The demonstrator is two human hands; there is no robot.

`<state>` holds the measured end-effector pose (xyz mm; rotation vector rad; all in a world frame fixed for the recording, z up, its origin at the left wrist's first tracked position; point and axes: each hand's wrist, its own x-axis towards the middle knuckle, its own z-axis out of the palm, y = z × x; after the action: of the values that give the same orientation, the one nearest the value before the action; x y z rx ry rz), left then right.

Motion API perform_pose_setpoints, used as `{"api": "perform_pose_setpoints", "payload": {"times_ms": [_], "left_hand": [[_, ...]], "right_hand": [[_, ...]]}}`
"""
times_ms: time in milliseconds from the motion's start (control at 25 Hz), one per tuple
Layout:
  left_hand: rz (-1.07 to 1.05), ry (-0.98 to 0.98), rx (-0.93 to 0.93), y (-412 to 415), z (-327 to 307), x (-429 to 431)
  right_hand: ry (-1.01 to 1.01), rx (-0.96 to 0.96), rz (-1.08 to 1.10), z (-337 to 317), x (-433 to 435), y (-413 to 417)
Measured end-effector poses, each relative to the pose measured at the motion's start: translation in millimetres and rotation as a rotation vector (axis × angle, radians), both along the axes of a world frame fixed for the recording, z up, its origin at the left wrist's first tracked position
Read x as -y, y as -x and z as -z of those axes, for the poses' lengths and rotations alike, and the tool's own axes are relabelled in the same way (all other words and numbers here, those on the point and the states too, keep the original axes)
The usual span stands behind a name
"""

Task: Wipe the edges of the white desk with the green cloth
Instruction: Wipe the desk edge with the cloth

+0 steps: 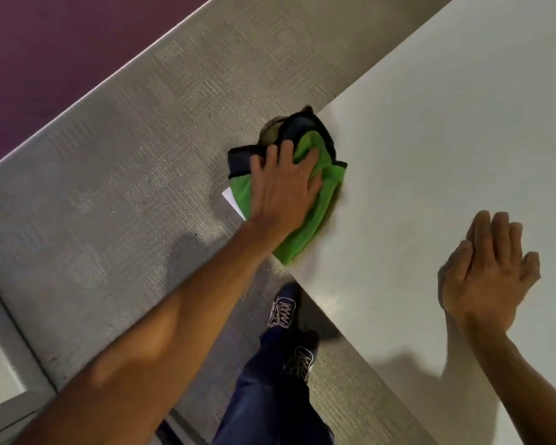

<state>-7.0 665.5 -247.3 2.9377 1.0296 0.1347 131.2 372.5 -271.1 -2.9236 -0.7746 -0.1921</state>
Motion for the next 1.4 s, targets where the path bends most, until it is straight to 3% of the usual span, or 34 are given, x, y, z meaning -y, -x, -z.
{"api": "perform_pose_setpoints", "payload": {"times_ms": [120,280,440,560,680,880,1080,1400], "left_hand": [[-0.156,0.039,-0.02,21.9,-0.6,-24.6],[-0.165,0.023,0.01,51.5,2.5,13.9],[-0.06,0.034,0.036,60.4,-1.6,98.8],[0.147,0.013,0.053,62.0,0.6,140.0],[0.252,-0.044,0.008,60.8,4.9,100.1],[-0.112,-0.015,0.003,23.0,4.5,-12.6],[-0.155,-0.077,0.082,12.9,10.0,-12.5],[0.4,-0.061,0.09,53.0,7.2,119.1]], "right_hand": [[-0.046,-0.032,0.0,-1.6,-0.9,3.3],[-0.049,-0.061,0.007,-2.7,0.7,5.3],[-0.055,-0.087,0.008,-4.6,2.9,5.5],[-0.029,-0.076,0.004,-4.1,3.5,4.2],[-0.017,-0.038,0.004,-2.8,2.2,3.0],[0.004,-0.021,0.02,-0.5,2.2,4.8],[0.003,-0.021,0.014,-0.9,1.3,4.3],[-0.004,-0.049,0.011,-4.7,1.3,4.9]]}}
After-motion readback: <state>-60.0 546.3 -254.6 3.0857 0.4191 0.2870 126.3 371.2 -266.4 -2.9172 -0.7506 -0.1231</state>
